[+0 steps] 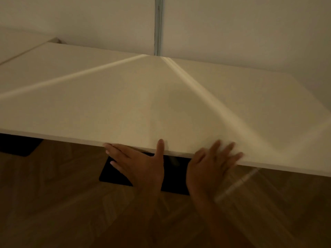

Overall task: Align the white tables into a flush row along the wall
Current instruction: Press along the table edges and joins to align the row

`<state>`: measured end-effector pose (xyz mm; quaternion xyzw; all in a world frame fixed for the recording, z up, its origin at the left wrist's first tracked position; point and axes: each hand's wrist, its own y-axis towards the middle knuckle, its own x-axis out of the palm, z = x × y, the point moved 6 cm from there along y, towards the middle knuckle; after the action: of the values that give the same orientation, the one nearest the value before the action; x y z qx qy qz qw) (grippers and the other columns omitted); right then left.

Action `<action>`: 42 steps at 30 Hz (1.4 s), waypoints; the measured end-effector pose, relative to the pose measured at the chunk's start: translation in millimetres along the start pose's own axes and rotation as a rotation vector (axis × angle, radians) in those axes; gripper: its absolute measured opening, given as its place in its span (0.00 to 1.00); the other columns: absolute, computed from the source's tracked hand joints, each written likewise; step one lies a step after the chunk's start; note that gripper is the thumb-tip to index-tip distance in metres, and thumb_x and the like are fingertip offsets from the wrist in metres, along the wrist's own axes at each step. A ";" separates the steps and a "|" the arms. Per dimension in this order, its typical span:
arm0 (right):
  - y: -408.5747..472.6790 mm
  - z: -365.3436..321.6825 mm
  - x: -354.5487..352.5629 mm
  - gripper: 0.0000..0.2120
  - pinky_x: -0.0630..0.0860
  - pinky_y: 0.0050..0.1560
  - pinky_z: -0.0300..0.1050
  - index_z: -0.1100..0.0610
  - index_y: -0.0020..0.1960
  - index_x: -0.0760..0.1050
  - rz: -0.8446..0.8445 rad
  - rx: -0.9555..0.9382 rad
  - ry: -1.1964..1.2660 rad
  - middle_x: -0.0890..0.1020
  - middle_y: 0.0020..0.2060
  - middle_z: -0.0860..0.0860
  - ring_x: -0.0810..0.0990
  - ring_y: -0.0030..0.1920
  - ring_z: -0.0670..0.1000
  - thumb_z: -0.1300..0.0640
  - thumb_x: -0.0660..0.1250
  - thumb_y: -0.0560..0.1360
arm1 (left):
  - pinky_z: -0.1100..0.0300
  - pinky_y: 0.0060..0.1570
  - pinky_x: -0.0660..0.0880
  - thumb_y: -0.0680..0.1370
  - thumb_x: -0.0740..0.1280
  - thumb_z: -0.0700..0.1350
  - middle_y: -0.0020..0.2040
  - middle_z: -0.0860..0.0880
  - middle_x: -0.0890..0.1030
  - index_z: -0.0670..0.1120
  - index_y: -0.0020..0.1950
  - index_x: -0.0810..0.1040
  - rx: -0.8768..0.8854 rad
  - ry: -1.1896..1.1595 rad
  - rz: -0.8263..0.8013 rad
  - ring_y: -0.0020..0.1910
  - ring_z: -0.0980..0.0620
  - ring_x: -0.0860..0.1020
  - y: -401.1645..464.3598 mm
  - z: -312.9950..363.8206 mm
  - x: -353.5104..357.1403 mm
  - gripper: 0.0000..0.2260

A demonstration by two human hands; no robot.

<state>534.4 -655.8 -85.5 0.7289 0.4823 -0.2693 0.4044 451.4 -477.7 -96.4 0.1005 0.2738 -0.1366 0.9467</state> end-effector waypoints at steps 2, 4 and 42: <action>-22.5 -29.1 15.0 0.28 0.44 0.79 0.60 0.59 0.78 0.61 -0.094 -0.184 -0.007 0.56 0.80 0.59 0.43 0.80 0.63 0.48 0.49 0.82 | 0.39 0.79 0.47 0.71 0.66 0.74 0.83 0.44 0.38 0.45 0.83 0.41 0.195 0.090 0.004 0.81 0.43 0.40 21.9 -13.2 -22.8 0.56; -47.8 -64.8 26.9 0.28 0.48 0.79 0.60 0.59 0.78 0.63 -0.186 -0.392 0.004 0.61 0.79 0.58 0.49 0.80 0.61 0.47 0.52 0.82 | 0.42 0.78 0.43 0.74 0.63 0.72 0.83 0.43 0.46 0.46 0.83 0.51 0.428 0.212 -0.035 0.82 0.43 0.42 54.3 -31.6 -43.2 0.47; -224.0 -438.4 186.1 0.44 0.50 0.69 0.80 0.45 0.81 0.44 -0.571 -1.083 -0.304 0.51 0.82 0.52 0.48 0.76 0.75 0.23 0.35 0.72 | 0.43 0.76 0.52 0.65 0.54 0.84 0.81 0.48 0.55 0.61 0.82 0.47 1.050 0.886 -0.561 0.79 0.43 0.53 424.5 -162.7 -203.6 0.51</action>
<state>401.7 -146.6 -73.6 0.2169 0.6631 -0.1848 0.6922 339.2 6.9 -71.3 0.5119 0.5443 -0.4329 0.5043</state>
